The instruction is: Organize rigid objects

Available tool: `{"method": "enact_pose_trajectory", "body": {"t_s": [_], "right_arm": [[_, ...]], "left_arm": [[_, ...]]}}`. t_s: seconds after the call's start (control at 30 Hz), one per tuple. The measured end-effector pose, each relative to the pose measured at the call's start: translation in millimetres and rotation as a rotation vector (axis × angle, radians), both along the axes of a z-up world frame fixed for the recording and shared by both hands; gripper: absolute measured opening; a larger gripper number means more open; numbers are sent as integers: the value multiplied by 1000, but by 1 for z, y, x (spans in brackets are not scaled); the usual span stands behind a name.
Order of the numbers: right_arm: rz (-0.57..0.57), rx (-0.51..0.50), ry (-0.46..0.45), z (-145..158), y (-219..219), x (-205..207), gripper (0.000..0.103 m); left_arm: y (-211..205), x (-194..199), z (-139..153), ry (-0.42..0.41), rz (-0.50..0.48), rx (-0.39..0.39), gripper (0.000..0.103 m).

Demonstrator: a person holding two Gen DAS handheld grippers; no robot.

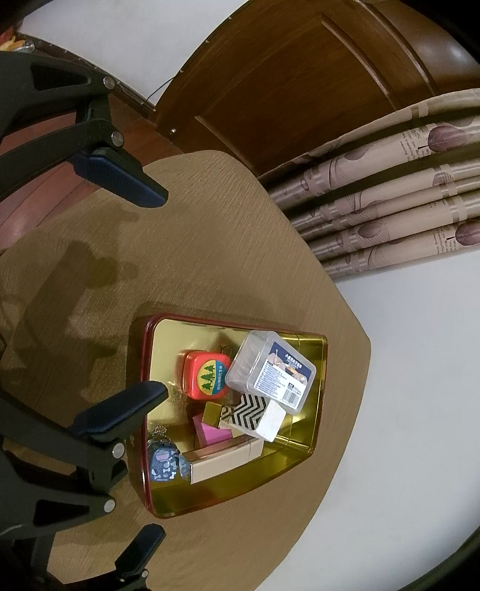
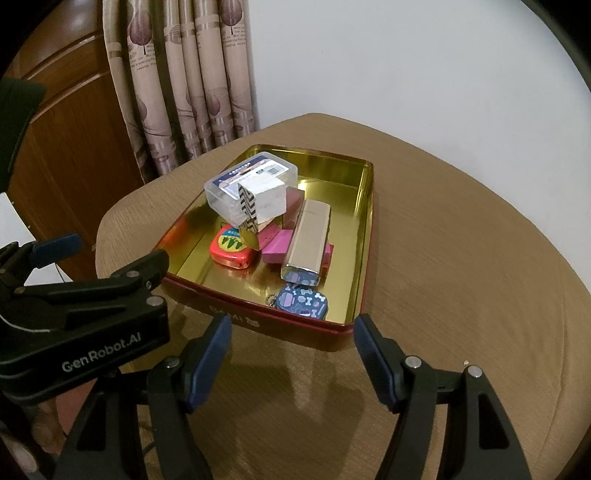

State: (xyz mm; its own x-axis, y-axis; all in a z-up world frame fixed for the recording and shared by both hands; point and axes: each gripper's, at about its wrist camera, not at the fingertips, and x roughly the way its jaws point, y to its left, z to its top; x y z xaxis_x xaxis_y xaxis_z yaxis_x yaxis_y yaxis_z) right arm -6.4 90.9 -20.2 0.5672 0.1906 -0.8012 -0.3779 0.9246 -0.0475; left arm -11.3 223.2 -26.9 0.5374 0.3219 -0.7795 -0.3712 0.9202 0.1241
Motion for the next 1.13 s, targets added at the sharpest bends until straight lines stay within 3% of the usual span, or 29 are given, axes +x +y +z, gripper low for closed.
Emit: {"method": "enact_pose_trajectory", "body": {"t_s": [1.13], "right_arm": [[5, -4, 1, -2, 0, 0, 70]], "left_arm": [[4, -3, 3, 2, -25, -14, 94]]}}
